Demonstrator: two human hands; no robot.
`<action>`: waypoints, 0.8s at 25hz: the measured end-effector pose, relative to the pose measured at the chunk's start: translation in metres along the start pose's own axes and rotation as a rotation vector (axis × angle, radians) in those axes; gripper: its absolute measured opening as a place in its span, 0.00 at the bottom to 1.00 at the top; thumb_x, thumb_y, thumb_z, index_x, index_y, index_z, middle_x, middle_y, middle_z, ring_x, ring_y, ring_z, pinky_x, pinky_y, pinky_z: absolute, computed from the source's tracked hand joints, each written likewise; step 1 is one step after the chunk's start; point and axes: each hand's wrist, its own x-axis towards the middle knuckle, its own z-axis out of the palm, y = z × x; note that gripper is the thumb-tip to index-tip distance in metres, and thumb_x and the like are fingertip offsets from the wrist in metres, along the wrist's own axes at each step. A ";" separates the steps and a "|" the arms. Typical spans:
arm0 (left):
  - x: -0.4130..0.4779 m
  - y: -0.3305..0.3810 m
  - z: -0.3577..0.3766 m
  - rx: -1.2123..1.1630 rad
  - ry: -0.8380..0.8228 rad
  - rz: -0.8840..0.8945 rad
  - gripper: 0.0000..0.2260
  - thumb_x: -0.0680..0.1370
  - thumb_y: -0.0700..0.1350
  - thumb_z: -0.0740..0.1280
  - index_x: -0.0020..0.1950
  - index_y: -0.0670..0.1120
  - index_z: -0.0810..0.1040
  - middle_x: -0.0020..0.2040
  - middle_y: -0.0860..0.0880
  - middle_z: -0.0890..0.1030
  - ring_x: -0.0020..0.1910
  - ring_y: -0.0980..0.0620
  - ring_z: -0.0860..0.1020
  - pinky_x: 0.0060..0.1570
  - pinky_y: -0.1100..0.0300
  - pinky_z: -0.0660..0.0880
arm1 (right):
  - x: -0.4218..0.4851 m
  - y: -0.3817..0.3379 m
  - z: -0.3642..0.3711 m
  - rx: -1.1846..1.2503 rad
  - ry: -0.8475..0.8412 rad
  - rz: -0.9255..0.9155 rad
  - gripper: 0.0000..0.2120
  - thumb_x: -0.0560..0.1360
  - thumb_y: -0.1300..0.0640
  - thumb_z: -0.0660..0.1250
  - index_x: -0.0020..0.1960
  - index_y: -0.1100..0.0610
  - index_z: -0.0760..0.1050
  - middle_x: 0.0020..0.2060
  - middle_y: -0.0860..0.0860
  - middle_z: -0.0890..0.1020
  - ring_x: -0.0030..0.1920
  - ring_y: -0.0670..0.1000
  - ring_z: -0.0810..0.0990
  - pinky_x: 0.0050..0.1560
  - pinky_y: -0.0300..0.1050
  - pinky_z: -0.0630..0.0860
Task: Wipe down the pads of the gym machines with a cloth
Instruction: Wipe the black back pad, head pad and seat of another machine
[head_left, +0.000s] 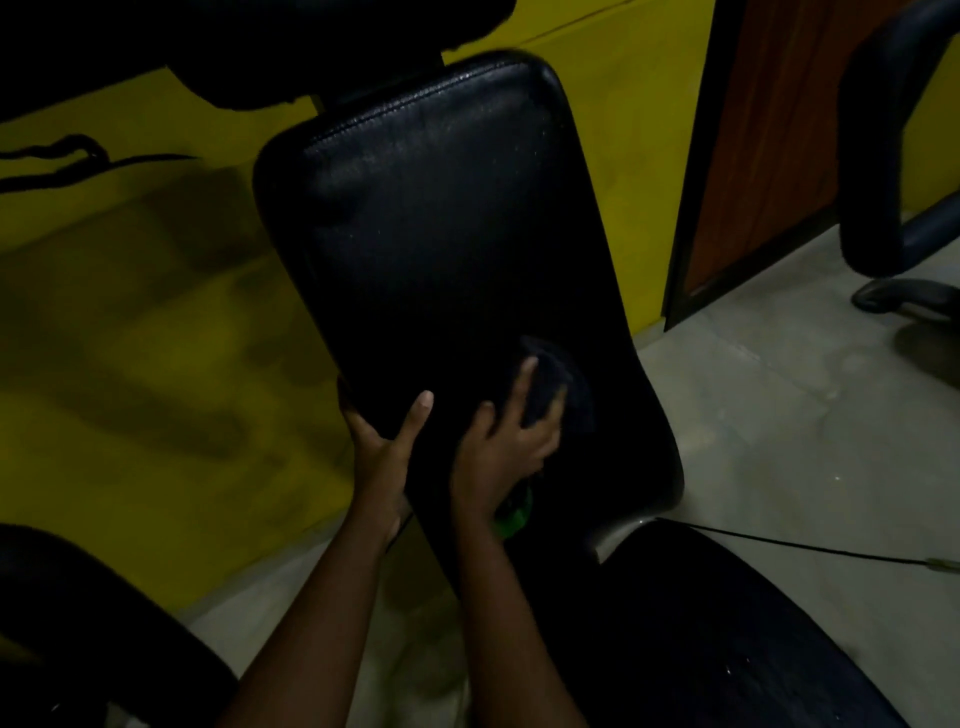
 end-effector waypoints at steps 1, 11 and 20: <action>0.000 -0.007 -0.001 0.003 0.000 0.010 0.39 0.72 0.45 0.71 0.77 0.49 0.51 0.70 0.53 0.64 0.65 0.57 0.68 0.43 0.77 0.73 | -0.019 -0.001 0.004 -0.027 -0.044 -0.141 0.30 0.73 0.49 0.57 0.74 0.41 0.55 0.73 0.56 0.58 0.67 0.60 0.59 0.63 0.60 0.64; -0.013 -0.071 -0.017 0.097 -0.093 -0.039 0.46 0.65 0.49 0.78 0.75 0.50 0.54 0.71 0.50 0.67 0.68 0.52 0.70 0.64 0.52 0.73 | -0.025 0.141 0.011 0.001 0.129 0.176 0.26 0.73 0.54 0.54 0.70 0.54 0.67 0.70 0.63 0.63 0.65 0.65 0.65 0.66 0.53 0.61; -0.021 -0.080 -0.008 0.159 0.004 -0.023 0.44 0.66 0.38 0.77 0.74 0.47 0.54 0.70 0.49 0.66 0.65 0.54 0.70 0.60 0.62 0.74 | -0.107 0.094 -0.002 0.045 -0.084 -0.096 0.28 0.71 0.56 0.54 0.71 0.44 0.62 0.72 0.57 0.61 0.67 0.57 0.60 0.65 0.47 0.58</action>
